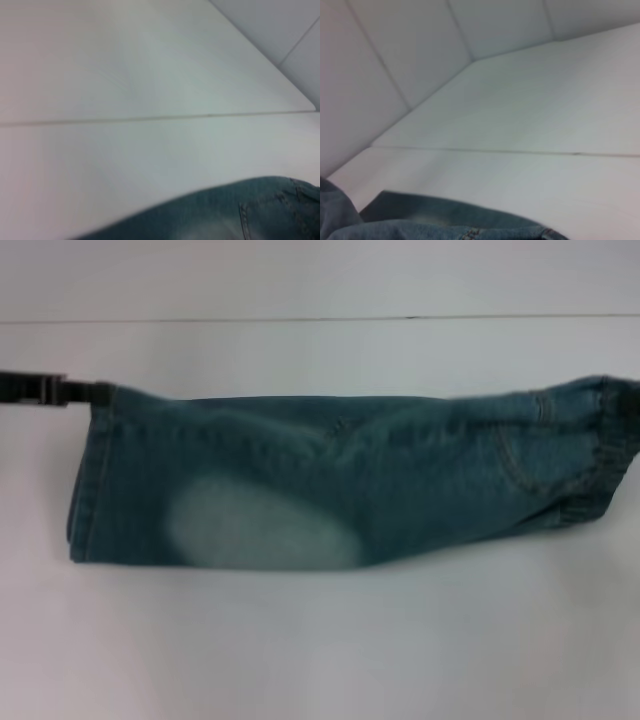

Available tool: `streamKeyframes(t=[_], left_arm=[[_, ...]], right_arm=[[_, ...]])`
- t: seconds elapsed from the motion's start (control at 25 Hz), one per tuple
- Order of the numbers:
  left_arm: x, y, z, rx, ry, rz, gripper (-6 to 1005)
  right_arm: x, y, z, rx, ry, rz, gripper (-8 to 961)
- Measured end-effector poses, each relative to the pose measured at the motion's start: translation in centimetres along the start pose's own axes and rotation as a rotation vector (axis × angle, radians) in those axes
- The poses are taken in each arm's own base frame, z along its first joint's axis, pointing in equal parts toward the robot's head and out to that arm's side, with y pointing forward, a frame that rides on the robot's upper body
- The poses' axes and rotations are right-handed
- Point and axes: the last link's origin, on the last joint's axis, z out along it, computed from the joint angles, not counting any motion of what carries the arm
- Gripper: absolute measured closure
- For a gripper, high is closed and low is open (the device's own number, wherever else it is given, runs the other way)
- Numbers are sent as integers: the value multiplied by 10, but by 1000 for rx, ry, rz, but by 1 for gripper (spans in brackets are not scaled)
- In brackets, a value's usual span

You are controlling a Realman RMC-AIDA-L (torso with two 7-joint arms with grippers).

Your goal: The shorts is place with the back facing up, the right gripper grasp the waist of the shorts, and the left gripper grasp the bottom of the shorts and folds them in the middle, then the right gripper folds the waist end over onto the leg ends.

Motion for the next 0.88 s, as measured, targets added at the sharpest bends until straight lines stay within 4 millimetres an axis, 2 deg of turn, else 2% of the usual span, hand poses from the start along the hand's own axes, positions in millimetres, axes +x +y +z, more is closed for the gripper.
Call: streamKeyframes(t=[0.2,0.4,0.72,0.88], left_arm=[[16,8,19,18,29,22,954],[20,11,41,47,45,24,954],[5,14,67,91,32,18,955],[-1,13,69,100,35,4,955]], right_arm=[[-14,-7,11,56,-6,-22,902],[-19,-7,27,77,21,-56,903],[-12,-9,52,153,80,-74,865],[-10,-11,57,186,100,-64,835]])
